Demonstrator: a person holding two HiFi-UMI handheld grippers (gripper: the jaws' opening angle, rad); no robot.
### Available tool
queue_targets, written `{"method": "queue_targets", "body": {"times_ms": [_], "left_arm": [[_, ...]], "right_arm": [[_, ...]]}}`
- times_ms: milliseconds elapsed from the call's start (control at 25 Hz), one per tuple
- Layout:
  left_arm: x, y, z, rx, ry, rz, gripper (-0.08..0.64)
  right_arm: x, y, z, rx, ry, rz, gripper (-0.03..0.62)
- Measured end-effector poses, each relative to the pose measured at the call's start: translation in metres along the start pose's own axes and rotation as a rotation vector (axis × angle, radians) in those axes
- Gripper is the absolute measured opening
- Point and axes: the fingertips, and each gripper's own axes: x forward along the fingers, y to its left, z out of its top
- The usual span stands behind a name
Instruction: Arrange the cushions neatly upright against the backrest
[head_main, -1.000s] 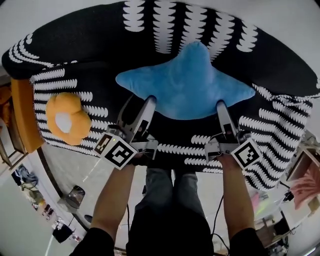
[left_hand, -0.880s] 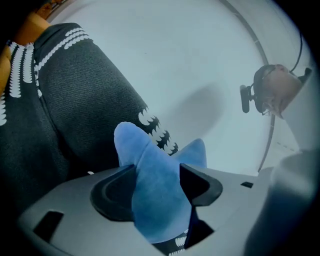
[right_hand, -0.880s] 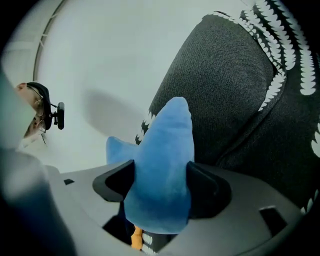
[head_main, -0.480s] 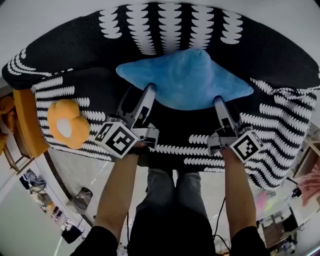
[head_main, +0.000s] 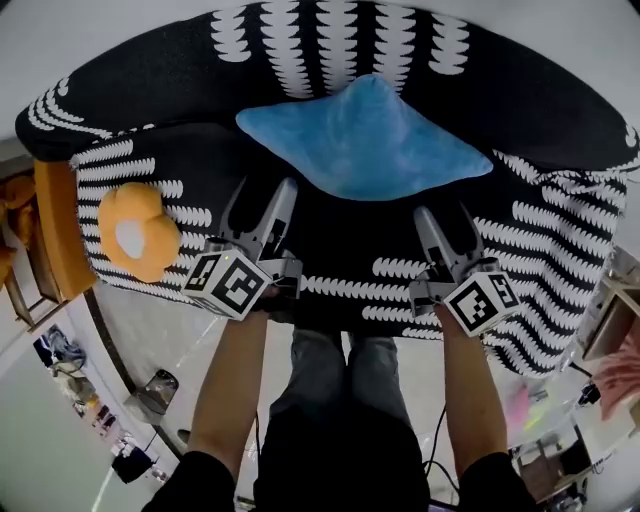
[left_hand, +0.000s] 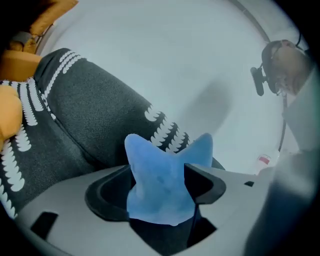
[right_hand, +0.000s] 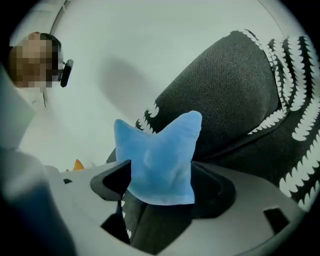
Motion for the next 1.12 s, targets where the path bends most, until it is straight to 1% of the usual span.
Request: {"method": "queue_targets", "body": {"times_ms": [80, 160, 200, 280, 320, 360, 400, 480, 520, 600, 680, 800, 880, 960, 1120], "left_arm": [[-0.011, -0.021, 0.003, 0.033, -0.027, -0.008, 0.347], [-0.026, -0.039, 0.013, 0.099, -0.052, -0.017, 0.347], [-0.035, -0.047, 0.020, 0.154, -0.060, -0.019, 0.346], [-0.054, -0.063, 0.032, 0.288, -0.058, -0.014, 0.345], [-0.066, -0.072, 0.035, 0.341, -0.046, -0.008, 0.345], [-0.082, -0.081, 0.036, 0.369, -0.031, -0.001, 0.338], [-0.098, -0.091, 0.037, 0.372, -0.018, 0.008, 0.322], [-0.126, -0.106, 0.047, 0.349, -0.023, 0.024, 0.319], [-0.136, -0.114, 0.056, 0.341, -0.042, 0.033, 0.318], [-0.159, -0.133, 0.072, 0.330, -0.082, 0.055, 0.311], [-0.187, -0.153, 0.082, 0.326, -0.114, 0.080, 0.296], [-0.230, -0.167, 0.102, 0.360, -0.185, 0.142, 0.296], [-0.261, -0.163, 0.116, 0.354, -0.241, 0.186, 0.296], [-0.294, -0.149, 0.128, 0.341, -0.288, 0.237, 0.295], [-0.366, -0.113, 0.149, 0.311, -0.396, 0.359, 0.290]], "right_arm": [[-0.017, 0.005, 0.009, -0.020, -0.010, 0.016, 0.376], [-0.030, 0.022, 0.018, -0.056, -0.020, 0.049, 0.373], [-0.033, 0.035, 0.023, -0.087, -0.020, 0.069, 0.373], [-0.040, 0.067, 0.030, -0.167, -0.012, 0.108, 0.366], [-0.047, 0.083, 0.032, -0.207, -0.003, 0.120, 0.357], [-0.059, 0.099, 0.032, -0.246, 0.010, 0.127, 0.344], [-0.071, 0.115, 0.032, -0.280, 0.025, 0.132, 0.328], [-0.088, 0.145, 0.039, -0.327, 0.045, 0.162, 0.305], [-0.091, 0.158, 0.048, -0.333, 0.045, 0.191, 0.292], [-0.103, 0.184, 0.065, -0.320, 0.040, 0.252, 0.288], [-0.118, 0.212, 0.076, -0.343, 0.031, 0.306, 0.288], [-0.118, 0.266, 0.080, -0.390, 0.046, 0.419, 0.288], [-0.112, 0.305, 0.077, -0.421, 0.057, 0.498, 0.287], [-0.105, 0.339, 0.069, -0.459, 0.065, 0.560, 0.279], [-0.091, 0.400, 0.039, -0.495, 0.110, 0.672, 0.278]]}}
